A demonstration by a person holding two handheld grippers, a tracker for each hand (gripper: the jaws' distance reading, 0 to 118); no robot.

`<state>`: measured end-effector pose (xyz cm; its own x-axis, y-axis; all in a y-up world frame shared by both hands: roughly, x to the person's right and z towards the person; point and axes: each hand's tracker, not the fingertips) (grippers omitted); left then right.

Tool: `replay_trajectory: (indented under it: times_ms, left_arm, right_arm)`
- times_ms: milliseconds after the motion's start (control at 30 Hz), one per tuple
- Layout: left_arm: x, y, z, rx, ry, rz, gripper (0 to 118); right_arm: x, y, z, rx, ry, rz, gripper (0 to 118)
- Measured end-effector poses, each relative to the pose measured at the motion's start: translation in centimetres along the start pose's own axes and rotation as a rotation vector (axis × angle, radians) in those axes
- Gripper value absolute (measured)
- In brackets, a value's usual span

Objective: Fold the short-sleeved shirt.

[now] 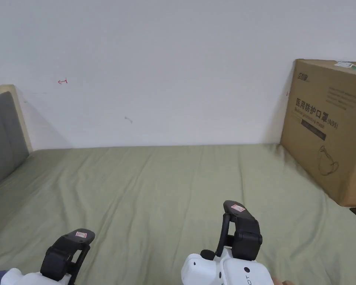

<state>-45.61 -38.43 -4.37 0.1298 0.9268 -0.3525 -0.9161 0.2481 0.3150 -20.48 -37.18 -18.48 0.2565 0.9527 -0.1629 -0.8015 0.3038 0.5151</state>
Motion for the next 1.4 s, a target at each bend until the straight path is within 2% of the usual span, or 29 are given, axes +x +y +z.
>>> replay_trajectory:
  times_ms: [33,100,133,200,300,333,367,400,433,500,567,633,700,800,833,867,900,933,967,1033,1067,1133,1233,1333,1400]
  left_arm:
    - [1.1,-0.2,0.3,0.032,0.018,-0.099,117]
    - [4.2,-0.4,0.9,0.119,0.048,-0.4,117]
    - [6.0,-0.7,1.3,0.181,0.062,-0.585,117]
    - [9.2,-2.0,2.0,0.269,0.073,-0.869,117]
    - [12.0,-4.3,2.9,0.353,0.008,-1.212,117]
    - [12.4,-5.1,2.9,0.365,-0.002,-1.305,117]
    - [12.6,-6.0,2.9,0.372,0.02,-1.375,117]
    - [12.6,-6.7,2.7,0.375,0.036,-1.399,117]
    - [12.3,-6.9,2.6,0.38,0.056,-1.417,117]
    - [12.0,-7.5,2.5,0.368,0.038,-1.41,117]
    - [11.9,-7.6,2.6,0.332,0.03,-1.39,113]
    - [11.9,-7.8,2.7,0.321,0.004,-1.379,107]
    - [12.1,-7.6,3.0,0.308,-0.016,-1.36,102]
    - [12.1,-6.5,3.3,0.237,-0.081,-1.26,46]
    - [12.1,-6.3,3.3,0.218,-0.093,-1.223,24]
    - [11.9,-6.2,3.4,0.226,-0.089,-1.198,13]
    - [11.8,-6.3,3.4,0.249,-0.063,-1.195,6]
    - [11.7,-6.4,3.5,0.285,-0.041,-1.221,2]
    - [11.5,-6.6,3.5,0.304,-0.021,-1.237,0]
    - [11.4,-6.4,3.7,0.302,-0.026,-1.225,0]
    - [11.3,-6.3,3.8,0.302,-0.029,-1.214,0]
    - [11.4,-6.4,3.6,0.297,-0.015,-1.208,0]
    - [11.4,-6.2,3.5,0.295,-0.017,-1.186,0]
    - [11.6,-6.2,3.4,0.31,-0.003,-1.189,0]
    - [11.6,-6.3,3.2,0.3,-0.008,-1.199,0]
  right_arm:
    - [0.7,0.1,-0.2,-0.026,0.029,-0.119,118]
    - [3.2,-0.3,-0.6,-0.083,0.078,-0.426,118]
    - [4.7,-0.8,-1.0,-0.12,0.088,-0.584,118]
    - [7.2,-2.3,-1.4,-0.154,0.093,-0.879,118]
    - [9.3,-6.4,-1.3,-0.168,0.114,-1.337,118]
    - [9.2,-7.7,-1.1,-0.194,0.105,-1.454,118]
    - [9.1,-8.4,-0.3,-0.218,0.09,-1.53,118]
    - [8.8,-8.9,0.1,-0.259,0.062,-1.555,118]
    - [8.4,-9.4,0.4,-0.302,0.046,-1.533,118]
    - [8.1,-9.4,1.0,-0.287,0.019,-1.475,118]
    - [8.4,-8.7,1.8,-0.257,-0.03,-1.351,118]
    - [9.2,-7.6,1.8,-0.27,-0.061,-1.266,118]
    - [9.8,-7.1,2.0,-0.276,-0.088,-1.268,118]
    - [10.5,-7.2,2.2,-0.213,-0.093,-1.303,116]
    - [10.4,-7.0,2.4,-0.205,-0.096,-1.282,107]
    - [10.3,-6.5,2.6,-0.198,-0.115,-1.241,84]
    - [10.2,-6.3,2.4,-0.227,-0.161,-1.199,39]
    - [9.9,-6.2,2.2,-0.26,-0.217,-1.174,5]
    - [9.9,-6.4,2.4,-0.247,-0.219,-1.198,5]
    - [9.9,-7.7,1.8,-0.21,-0.103,-1.301,5]
    - [9.8,-7.8,1.5,-0.215,-0.096,-1.312,3]
    - [9.7,-7.8,1.4,-0.223,-0.121,-1.273,0]
    - [10.0,-7.9,1.5,-0.191,-0.096,-1.276,0]
    - [10.0,-7.6,1.3,-0.187,-0.083,-1.223,0]
    - [10.1,-7.4,1.3,-0.18,-0.08,-1.217,0]
